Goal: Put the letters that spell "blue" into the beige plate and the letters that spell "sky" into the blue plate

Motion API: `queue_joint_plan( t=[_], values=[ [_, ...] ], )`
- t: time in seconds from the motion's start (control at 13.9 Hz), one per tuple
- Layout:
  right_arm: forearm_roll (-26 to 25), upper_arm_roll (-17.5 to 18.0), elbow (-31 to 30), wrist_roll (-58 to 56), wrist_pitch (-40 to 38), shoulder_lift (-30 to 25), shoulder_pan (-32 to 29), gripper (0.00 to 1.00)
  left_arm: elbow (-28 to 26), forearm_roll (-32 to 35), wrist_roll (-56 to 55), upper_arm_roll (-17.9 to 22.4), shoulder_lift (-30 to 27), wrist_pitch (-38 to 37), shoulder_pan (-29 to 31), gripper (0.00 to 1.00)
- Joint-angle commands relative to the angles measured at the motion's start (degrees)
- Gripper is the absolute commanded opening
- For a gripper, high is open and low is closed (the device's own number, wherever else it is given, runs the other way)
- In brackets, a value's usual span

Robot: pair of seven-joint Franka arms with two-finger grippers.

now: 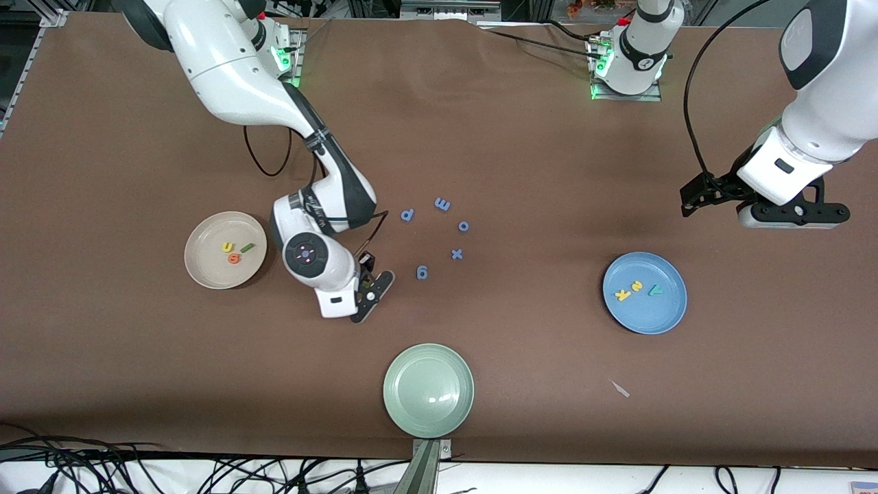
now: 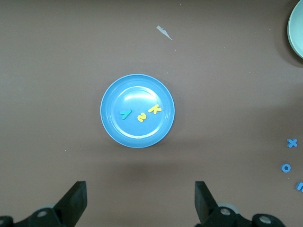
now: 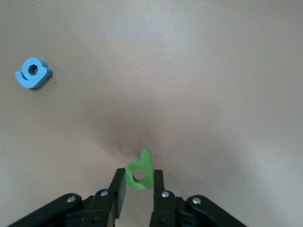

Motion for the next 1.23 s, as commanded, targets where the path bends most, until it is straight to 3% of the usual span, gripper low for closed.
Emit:
queue_joint_plan(
  t=[0.0,0.14,0.36,0.58,0.79,0.94,1.01,1.08,1.15],
  values=[
    [1.26,-1.01,-0.61,0.85,-9.8,-3.79,-2.63,0.08,0.87,1.59,-0.76,-0.01,0.15,-0.14,-0.21,1.0],
    [0.65,-4.09,-2.18,1.56,-14.04,-6.33,-2.64,0.08,0.87,1.59,-0.76,-0.01,0.15,-0.14,-0.3,1.0],
    [0.38,-10.93,-11.82,0.95,-14.77,-12.04,-2.64,0.08,0.87,1.59,-0.76,-0.01,0.15,-0.14,-0.21,1.0],
    [0.38,-16.12,-16.34,0.33,-16.68,-13.47,-2.64,0.08,0.87,1.59,-0.85,-0.09,0.15,-0.23,-0.21,1.0],
    [0.38,-18.07,-17.92,-0.8,-21.25,-12.5,-3.25,0.03,0.87,1.59,-0.85,-0.01,0.15,-0.23,-0.21,1.0],
    [0.03,-18.42,-17.58,-0.81,-23.81,-11.27,-3.43,0.07,0.78,1.59,-0.85,-0.09,0.15,-0.4,-0.21,1.0],
    [-0.23,-19.12,-17.31,-0.81,-23.82,-10.83,-3.6,0.22,0.78,1.59,-0.94,-0.09,0.15,-0.75,-0.21,1.0],
    [-0.41,-19.3,-17.22,-0.72,-23.82,-10.74,-3.6,0.99,0.78,1.59,-0.94,-0.09,0.15,-0.84,-0.39,1.0],
    [-0.32,-19.22,-16.53,-0.2,-24.08,-10.91,-3.43,1.0,0.78,1.59,-0.94,-0.09,0.06,-0.84,-0.39,1.0]
  ],
)
